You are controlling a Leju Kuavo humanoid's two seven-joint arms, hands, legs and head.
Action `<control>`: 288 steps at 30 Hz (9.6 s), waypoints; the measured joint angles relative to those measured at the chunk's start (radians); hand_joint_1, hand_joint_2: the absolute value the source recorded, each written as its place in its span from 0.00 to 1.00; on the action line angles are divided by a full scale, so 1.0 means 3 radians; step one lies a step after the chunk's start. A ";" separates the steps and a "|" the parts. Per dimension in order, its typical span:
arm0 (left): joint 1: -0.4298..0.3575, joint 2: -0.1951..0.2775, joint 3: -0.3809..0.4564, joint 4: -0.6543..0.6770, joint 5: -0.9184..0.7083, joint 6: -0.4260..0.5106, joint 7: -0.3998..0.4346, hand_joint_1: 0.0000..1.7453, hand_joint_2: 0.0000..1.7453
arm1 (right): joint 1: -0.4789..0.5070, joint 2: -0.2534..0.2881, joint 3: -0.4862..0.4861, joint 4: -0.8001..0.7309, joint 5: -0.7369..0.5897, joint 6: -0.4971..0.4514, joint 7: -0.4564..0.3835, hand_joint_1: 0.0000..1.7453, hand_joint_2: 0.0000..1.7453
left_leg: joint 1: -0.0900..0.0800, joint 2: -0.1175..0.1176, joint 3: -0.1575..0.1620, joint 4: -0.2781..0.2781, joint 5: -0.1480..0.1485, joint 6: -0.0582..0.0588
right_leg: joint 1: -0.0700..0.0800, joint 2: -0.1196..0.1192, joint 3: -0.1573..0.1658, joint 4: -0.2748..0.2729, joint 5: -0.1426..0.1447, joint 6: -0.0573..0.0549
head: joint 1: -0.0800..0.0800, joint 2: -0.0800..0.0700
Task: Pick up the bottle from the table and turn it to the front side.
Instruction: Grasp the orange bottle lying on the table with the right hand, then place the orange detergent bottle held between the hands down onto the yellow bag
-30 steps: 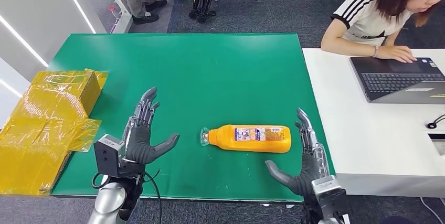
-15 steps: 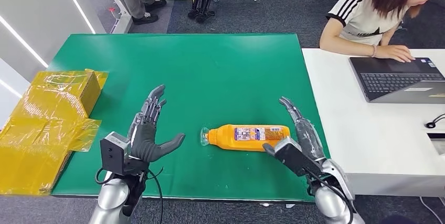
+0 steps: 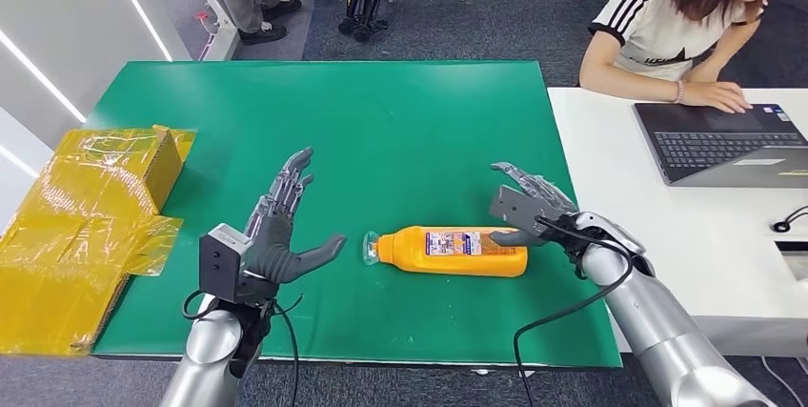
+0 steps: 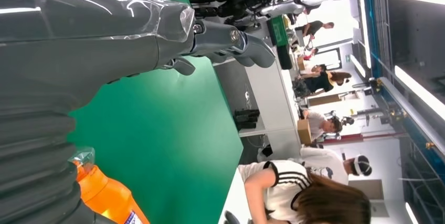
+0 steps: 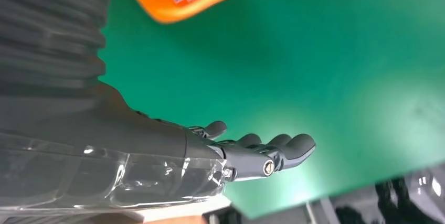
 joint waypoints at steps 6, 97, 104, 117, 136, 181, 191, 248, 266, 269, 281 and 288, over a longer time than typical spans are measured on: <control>-0.0085 0.0006 -0.0020 0.0076 0.0001 -0.0002 -0.0003 0.00 1.00 | -0.0154 0.0037 0.0303 0.0392 -0.0108 0.0046 -0.0015 0.00 1.00 | 0.0000 -0.0002 -0.0002 -0.0001 0.0000 0.0000 | 0.0001 -0.0003 0.0000 0.0000 0.0000 0.0000 | 0.0000 0.0000; -0.0250 0.0063 -0.0176 0.0433 0.0353 -0.0111 0.0003 0.00 1.00 | -0.0776 -0.0052 0.1914 0.1085 0.0000 0.0214 0.0031 1.00 1.00 | 0.0001 0.0003 0.0017 0.0004 0.0000 0.0000 | 0.0001 0.0003 0.0018 0.0000 0.0001 0.0000 | 0.0000 0.0000; -0.0185 0.0063 -0.0176 0.0389 0.0287 -0.0072 -0.0012 0.00 1.00 | -0.0572 -0.0021 0.1618 0.1085 -0.0245 -0.0009 -0.0190 1.00 1.00 | 0.0002 0.0002 0.0017 0.0004 0.0000 0.0000 | 0.0001 0.0001 0.0019 -0.0001 0.0001 0.0001 | 0.0000 0.0000; -0.0166 0.0062 -0.0176 0.0368 0.0279 -0.0065 -0.0012 0.00 1.00 | -0.0459 -0.0005 0.1404 0.1083 -0.0290 -0.0014 -0.0231 1.00 1.00 | 0.0001 0.0002 0.0016 0.0004 0.0000 0.0000 | 0.0001 0.0002 0.0018 -0.0001 0.0002 0.0001 | 0.0000 0.0000; -0.0050 0.0092 -0.0147 0.0253 -0.0045 0.0376 -0.0132 0.00 1.00 | 0.0607 0.0061 0.0347 0.0441 -0.1773 -0.0139 -0.0871 1.00 1.00 | 0.0001 -0.0021 -0.0004 0.0004 -0.0001 0.0001 | 0.0002 -0.0019 0.0007 -0.0001 -0.0007 0.0007 | 0.0000 0.0000; -0.1736 -0.0008 -0.0525 0.0819 0.1620 -0.1293 0.1136 0.00 1.00 | 0.0051 0.1062 0.0246 0.0264 -0.1281 -0.0792 -0.0927 1.00 1.00 | 0.0000 -0.0006 -0.0024 0.0006 0.0026 0.0004 | 0.0002 -0.0003 -0.0019 0.0002 0.0021 0.0006 | 0.0000 0.0000; -0.1948 -0.0055 -0.0635 0.1063 0.1246 -0.0891 0.1108 0.00 1.00 | 0.0023 0.1155 0.0311 0.0387 -0.1159 -0.0950 -0.0823 1.00 1.00 | -0.0001 -0.0006 -0.0028 0.0006 0.0025 0.0004 | 0.0001 -0.0003 -0.0024 0.0001 0.0022 0.0006 | 0.0000 0.0000; -0.2422 0.1307 -0.0783 0.1242 -0.2286 0.0665 0.0518 1.00 1.00 | 0.1821 0.0228 -0.0504 -0.1939 -0.1377 -0.1263 -0.1476 0.00 1.00 | 0.0000 0.0025 -0.0031 -0.0002 0.0017 -0.0001 | 0.0001 0.0029 -0.0035 0.0004 0.0021 0.0005 | 0.0000 0.0001; -0.1202 0.2861 -0.0408 0.0455 -0.3720 0.0795 0.0776 1.00 1.00 | 0.2560 0.0095 -0.1158 -0.3020 -0.1542 -0.1264 -0.1830 0.00 1.00 | 0.0000 0.0020 -0.0033 -0.0004 0.0015 -0.0004 | 0.0001 0.0020 -0.0039 -0.0001 0.0014 -0.0001 | -0.0001 0.0000; -0.1108 0.2895 -0.0339 0.0421 -0.3738 0.0795 0.0775 1.00 1.00 | 0.2590 0.0095 -0.1177 -0.3072 -0.1538 -0.1262 -0.1838 0.00 1.00 | 0.0000 0.0017 -0.0034 -0.0004 0.0015 -0.0004 | 0.0001 0.0016 -0.0038 -0.0001 0.0014 -0.0001 | -0.0001 0.0000; -0.0565 0.2750 -0.0183 0.0425 -0.4021 0.0935 0.0664 1.00 1.00 | 0.2723 0.0098 -0.1177 -0.3254 -0.1350 -0.1210 -0.1896 0.00 1.00 | 0.0000 0.0014 -0.0032 -0.0003 0.0013 -0.0005 | 0.0001 0.0015 -0.0039 -0.0005 0.0011 0.0003 | -0.0001 0.0000; -0.0749 0.2040 -0.0422 0.1208 -0.4136 0.1144 0.0615 1.00 1.00 | 0.2623 0.0099 -0.1052 -0.3325 -0.1239 -0.1246 -0.1778 0.00 1.00 | -0.0001 0.0001 -0.0033 -0.0002 0.0015 -0.0002 | 0.0001 0.0001 -0.0030 -0.0007 0.0017 0.0008 | 0.0000 0.0000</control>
